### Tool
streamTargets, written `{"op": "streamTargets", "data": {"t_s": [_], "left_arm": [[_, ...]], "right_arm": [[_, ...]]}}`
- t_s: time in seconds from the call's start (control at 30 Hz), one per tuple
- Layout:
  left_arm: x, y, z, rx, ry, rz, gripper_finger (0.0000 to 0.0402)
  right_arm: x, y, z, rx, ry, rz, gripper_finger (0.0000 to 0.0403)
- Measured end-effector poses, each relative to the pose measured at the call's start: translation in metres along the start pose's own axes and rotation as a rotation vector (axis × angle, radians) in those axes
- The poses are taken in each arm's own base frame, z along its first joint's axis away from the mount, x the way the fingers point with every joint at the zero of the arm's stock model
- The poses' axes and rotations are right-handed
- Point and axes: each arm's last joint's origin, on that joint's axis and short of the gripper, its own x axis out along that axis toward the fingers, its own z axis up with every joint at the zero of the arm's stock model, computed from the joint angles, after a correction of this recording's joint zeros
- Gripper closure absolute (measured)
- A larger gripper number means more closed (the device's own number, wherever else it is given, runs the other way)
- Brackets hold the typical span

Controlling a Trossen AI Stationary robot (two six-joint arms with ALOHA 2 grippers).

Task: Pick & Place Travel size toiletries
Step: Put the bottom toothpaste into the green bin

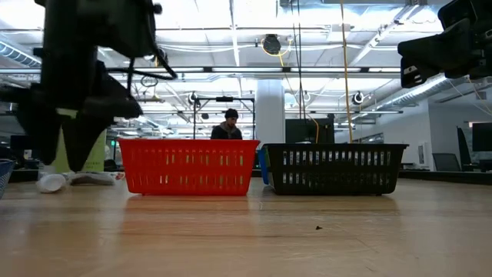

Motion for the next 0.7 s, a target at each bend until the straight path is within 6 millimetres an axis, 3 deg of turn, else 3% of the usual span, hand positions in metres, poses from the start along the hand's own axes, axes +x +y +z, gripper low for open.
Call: {"op": "streamTargets", "data": {"t_s": [0.27, 0.7], "left_arm": [[-0.001, -0.004, -0.021, -0.368, 0.012, -0.060, 0.0179], [0.015, -0.012, -0.025, -0.376, -0.023, -0.004, 0.0179]], "right_arm": [[0.000, 0.000, 0.000, 0.000, 0.000, 0.000, 0.0403], [0.000, 0.000, 0.000, 0.000, 0.000, 0.000, 0.0403]]}}
